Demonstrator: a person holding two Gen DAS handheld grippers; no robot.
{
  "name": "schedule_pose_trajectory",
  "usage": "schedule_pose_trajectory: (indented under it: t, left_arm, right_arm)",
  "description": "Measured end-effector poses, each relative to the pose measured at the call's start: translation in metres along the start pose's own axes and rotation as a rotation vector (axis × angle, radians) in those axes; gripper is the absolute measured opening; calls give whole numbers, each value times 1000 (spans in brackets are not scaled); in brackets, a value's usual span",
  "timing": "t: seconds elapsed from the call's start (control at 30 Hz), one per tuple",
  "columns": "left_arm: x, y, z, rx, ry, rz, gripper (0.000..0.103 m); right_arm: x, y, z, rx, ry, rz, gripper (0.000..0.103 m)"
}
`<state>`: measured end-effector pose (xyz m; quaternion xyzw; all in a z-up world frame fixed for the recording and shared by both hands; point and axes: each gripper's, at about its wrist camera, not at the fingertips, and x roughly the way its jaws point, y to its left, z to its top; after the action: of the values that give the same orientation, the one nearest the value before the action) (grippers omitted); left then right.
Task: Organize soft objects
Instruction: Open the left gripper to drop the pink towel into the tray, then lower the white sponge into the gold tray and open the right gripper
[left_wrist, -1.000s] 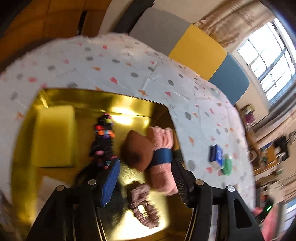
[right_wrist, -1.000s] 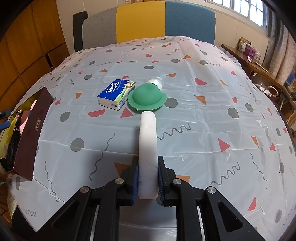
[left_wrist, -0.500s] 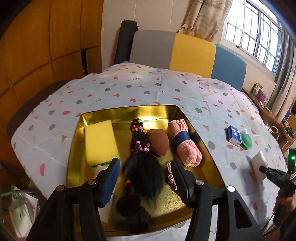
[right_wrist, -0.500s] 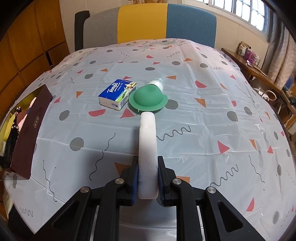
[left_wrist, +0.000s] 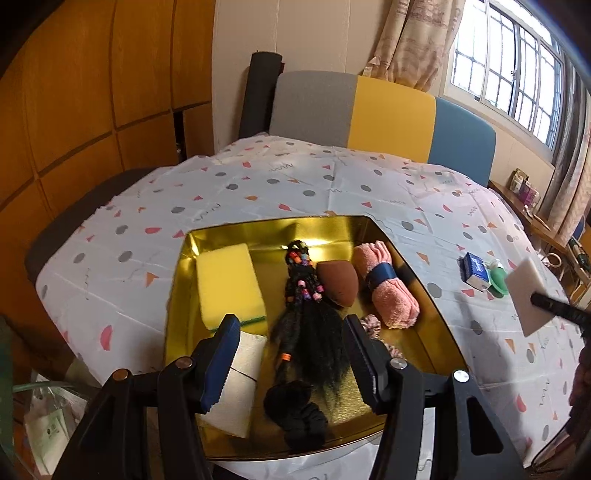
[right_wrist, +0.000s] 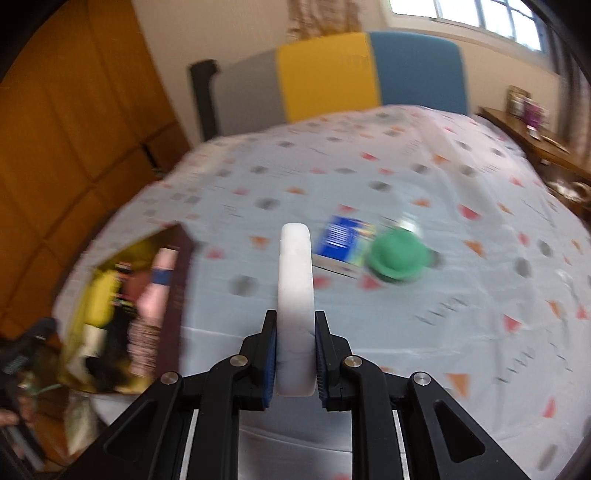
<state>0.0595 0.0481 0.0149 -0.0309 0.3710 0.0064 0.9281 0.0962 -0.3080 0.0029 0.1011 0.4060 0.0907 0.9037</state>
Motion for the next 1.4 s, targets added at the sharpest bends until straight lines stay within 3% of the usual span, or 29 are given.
schedule_pose_trajectory:
  t: [0.23, 0.43, 0.7, 0.93, 1.07, 1.27, 1.4]
  left_arm:
    - [-19, 11, 2, 30, -77, 86, 58]
    - [-27, 26, 2, 21, -95, 121, 59]
    - [-29, 41, -3, 0, -98, 141, 59]
    - [-29, 45, -5, -11, -94, 145, 59]
    - [-30, 43, -5, -5, -97, 142, 59]
    - [-31, 39, -5, 8, -96, 140, 60]
    - [-32, 34, -6, 22, -95, 138, 60]
  right_arm:
    - [28, 104, 14, -95, 40, 245, 18]
    - [78, 173, 13, -117, 139, 369, 18]
    - [132, 208, -2, -164, 259, 277, 19]
    - [127, 209, -4, -218, 243, 255, 23]
    - [115, 207, 1, -211, 210, 267, 38]
    - [97, 204, 5, -215, 171, 272, 47]
    - [85, 192, 8, -207, 142, 258, 48]
